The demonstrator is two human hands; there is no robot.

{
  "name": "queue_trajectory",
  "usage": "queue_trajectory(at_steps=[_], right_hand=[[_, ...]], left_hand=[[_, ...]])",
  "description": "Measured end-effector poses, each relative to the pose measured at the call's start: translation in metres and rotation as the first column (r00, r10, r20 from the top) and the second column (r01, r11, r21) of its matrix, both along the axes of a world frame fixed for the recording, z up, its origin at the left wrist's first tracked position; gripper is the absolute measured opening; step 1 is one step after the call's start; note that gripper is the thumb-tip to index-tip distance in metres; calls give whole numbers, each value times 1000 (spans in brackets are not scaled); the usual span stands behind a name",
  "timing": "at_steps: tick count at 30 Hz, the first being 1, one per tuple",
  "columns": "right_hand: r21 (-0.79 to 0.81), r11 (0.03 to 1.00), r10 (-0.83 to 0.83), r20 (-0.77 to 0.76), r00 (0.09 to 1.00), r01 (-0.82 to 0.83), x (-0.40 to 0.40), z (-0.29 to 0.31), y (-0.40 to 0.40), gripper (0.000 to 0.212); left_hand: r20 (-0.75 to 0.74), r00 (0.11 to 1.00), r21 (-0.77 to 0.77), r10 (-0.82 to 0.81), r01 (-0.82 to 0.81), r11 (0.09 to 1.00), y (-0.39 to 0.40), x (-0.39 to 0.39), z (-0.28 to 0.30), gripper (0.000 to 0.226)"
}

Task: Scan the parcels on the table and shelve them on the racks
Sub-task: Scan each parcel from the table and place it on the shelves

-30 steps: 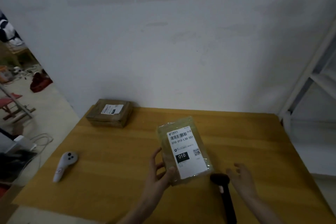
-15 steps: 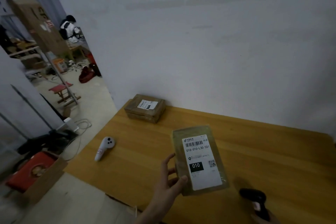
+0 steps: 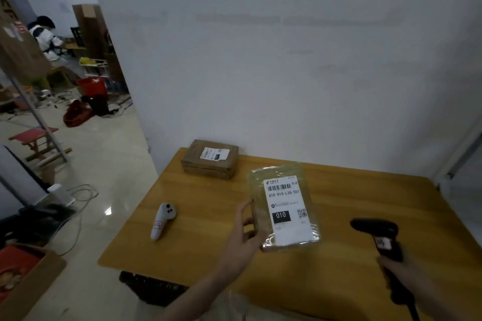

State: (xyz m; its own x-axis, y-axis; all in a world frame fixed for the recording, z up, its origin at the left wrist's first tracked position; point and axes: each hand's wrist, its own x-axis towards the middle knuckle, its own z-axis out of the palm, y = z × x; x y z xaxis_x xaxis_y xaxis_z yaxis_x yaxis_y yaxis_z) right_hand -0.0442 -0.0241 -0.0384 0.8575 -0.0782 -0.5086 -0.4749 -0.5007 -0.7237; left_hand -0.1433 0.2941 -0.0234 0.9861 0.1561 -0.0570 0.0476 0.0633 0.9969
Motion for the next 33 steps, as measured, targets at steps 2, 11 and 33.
queue_trajectory(at_steps=[2, 11, 33], right_hand=[[-66, 997, 49, 99, 994, -42, -27, 23, 25, 15], [8, 1000, 19, 180, 983, -21, -113, 57, 80, 28], [342, 939, -165, 336, 927, 43, -220, 111, 26, 39]], left_hand=[[3, 1000, 32, -15, 15, 999, 17, -12, 2, 67], [81, 995, 96, -51, 43, 994, 62, -67, 9, 64], [162, 962, 255, -221, 175, 951, -117, -68, 5, 66]])
